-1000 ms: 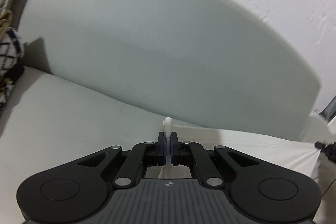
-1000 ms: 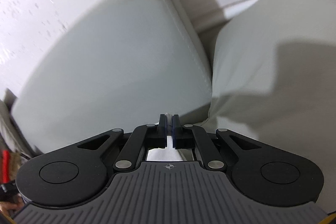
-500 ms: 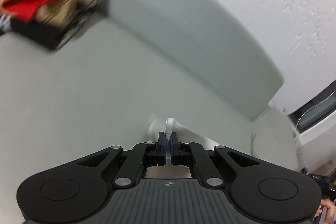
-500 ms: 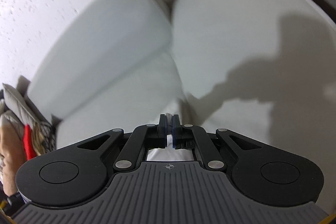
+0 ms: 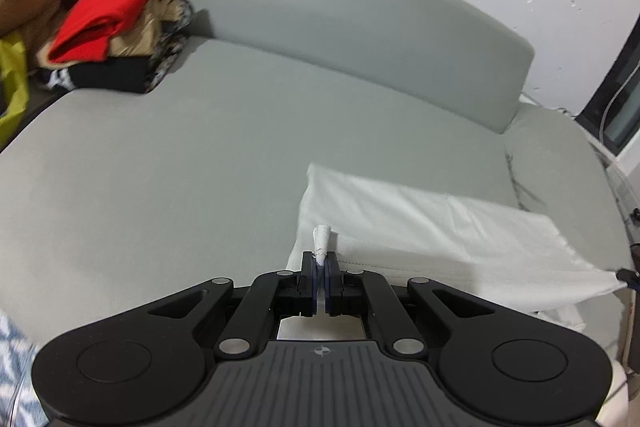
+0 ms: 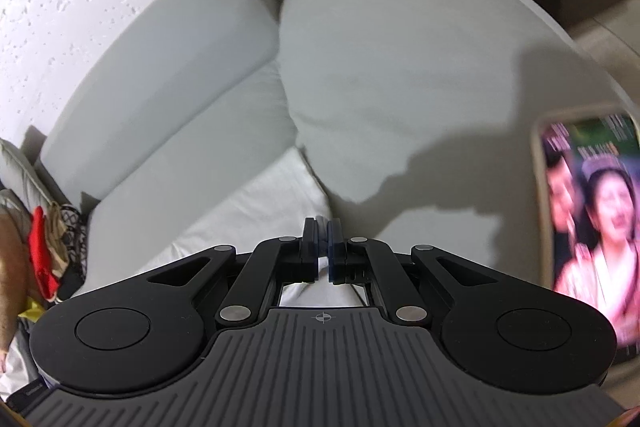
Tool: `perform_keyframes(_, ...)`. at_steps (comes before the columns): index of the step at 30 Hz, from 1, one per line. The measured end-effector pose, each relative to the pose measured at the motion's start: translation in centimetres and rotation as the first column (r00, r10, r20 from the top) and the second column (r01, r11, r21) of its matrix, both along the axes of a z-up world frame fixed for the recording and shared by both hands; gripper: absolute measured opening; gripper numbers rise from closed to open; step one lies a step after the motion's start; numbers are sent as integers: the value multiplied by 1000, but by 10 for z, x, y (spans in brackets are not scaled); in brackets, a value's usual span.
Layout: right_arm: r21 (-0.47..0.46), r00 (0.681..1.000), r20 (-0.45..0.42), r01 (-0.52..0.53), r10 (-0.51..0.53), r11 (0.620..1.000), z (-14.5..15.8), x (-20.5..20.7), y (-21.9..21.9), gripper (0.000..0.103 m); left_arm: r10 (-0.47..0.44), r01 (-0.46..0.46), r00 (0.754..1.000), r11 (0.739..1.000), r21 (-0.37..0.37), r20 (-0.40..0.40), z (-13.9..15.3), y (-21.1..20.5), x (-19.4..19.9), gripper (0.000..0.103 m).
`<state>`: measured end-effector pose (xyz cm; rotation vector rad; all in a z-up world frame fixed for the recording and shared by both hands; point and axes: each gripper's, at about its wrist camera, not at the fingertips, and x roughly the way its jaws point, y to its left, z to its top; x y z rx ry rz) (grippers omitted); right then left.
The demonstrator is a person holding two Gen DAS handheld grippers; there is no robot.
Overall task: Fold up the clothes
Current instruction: 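Lift the hem with both grippers and fold it toward the collar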
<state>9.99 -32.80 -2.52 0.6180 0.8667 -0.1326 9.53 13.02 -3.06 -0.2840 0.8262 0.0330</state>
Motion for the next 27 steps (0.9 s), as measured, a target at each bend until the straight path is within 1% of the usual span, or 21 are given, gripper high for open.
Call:
perform_keyframes(2, -2, 1000, -15, 23, -23, 1000, -6, -12, -3, 3, 15, -15, 1000, 1000, 22, -23, -4, -8, -10, 2)
perform_keyframes(4, -14, 998, -43, 39, -39, 999, -15, -19, -4, 3, 19, -16, 998, 998, 60, -56, -13, -12, -10, 2)
perform_keyframes(7, -56, 995, -98, 15, -21, 998, -26, -20, 0, 3, 20, -7, 995, 991, 130, -100, -27, -20, -9, 3)
perform_keyframes(9, -86, 990, -139, -22, 9, 996, -30, -18, 5, 5, 42, -16, 991, 981, 193, -129, -35, -22, -7, 8)
perform_keyframes(10, -103, 986, -162, -46, 29, 994, -32, -17, 8, 7, 58, -24, 988, 973, 229, -144, -39, -23, -6, 14)
perform_keyframes(11, -118, 985, -168, -54, 34, 992, -29, -20, 10, 16, 77, -34, 985, 964, 263, -155, -40, -24, -7, 18)
perform_keyframes(12, -132, 986, -165, -52, 30, 990, -24, -25, 11, 25, 101, -53, 983, 955, 291, -152, -36, -25, -10, 20)
perform_keyframes(13, -147, 986, -162, -51, 26, 988, -18, -29, 12, 29, 124, -73, 982, 945, 317, -143, -31, -26, -14, 25)
perform_keyframes(14, -149, 989, -146, -53, 31, 987, -11, -35, 13, 39, 144, -97, 983, 935, 340, -115, -22, -27, -20, 30)
perform_keyframes(15, -145, 992, -123, -58, 40, 988, -3, -42, 14, 42, 162, -121, 983, 924, 362, -87, -14, -29, -27, 31)
perform_keyframes(16, -139, 993, -100, -71, 58, 988, 4, -47, 15, 42, 171, -139, 984, 916, 376, -54, -5, -31, -33, 29)
perform_keyframes(17, -132, 993, -86, -92, 81, 987, 9, -49, 17, 42, 148, -135, 989, 920, 367, -9, 2, -34, -36, 26)
perform_keyframes(18, -123, 990, -86, -121, 111, 985, 11, -46, 21, 42, 116, -120, 993, 929, 351, 32, 8, -39, -38, 25)
perform_keyframes(19, -112, 983, -93, -169, 159, 979, 11, -39, 29, 42, 48, -61, 998, 949, 310, 52, 11, -45, -32, 25)
perform_keyframes(20, -105, 971, -114, -220, 208, 970, 7, -26, 38, 41, -34, 19, 998, 965, 263, 54, 10, -55, -22, 25)
perform_keyframes(21, -99, 957, -140, -268, 254, 958, 1, -10, 47, 39, -114, 99, 992, 970, 221, 56, 8, -65, -11, 26)
perform_keyframes(22, -93, 940, -166, -316, 298, 944, -6, 5, 56, 40, -189, 177, 981, 964, 199, 42, 1, -78, 4, 27)
perform_keyframes(23, -90, 927, -200, -340, 317, 936, -13, 16, 62, 39, -253, 244, 967, 949, 199, 21, -7, -91, 18, 27)
perform_keyframes(25, -89, 904, -276, -361, 325, 928, -28, 36, 70, 39, -333, 328, 943, 915, 235, -21, -24, -112, 43, 27)
perform_keyframes(27, -86, 876, -351, -381, 330, 920, -43, 55, 77, 41, -375, 381, 924, 894, 237, -73, -42, -121, 57, 26)
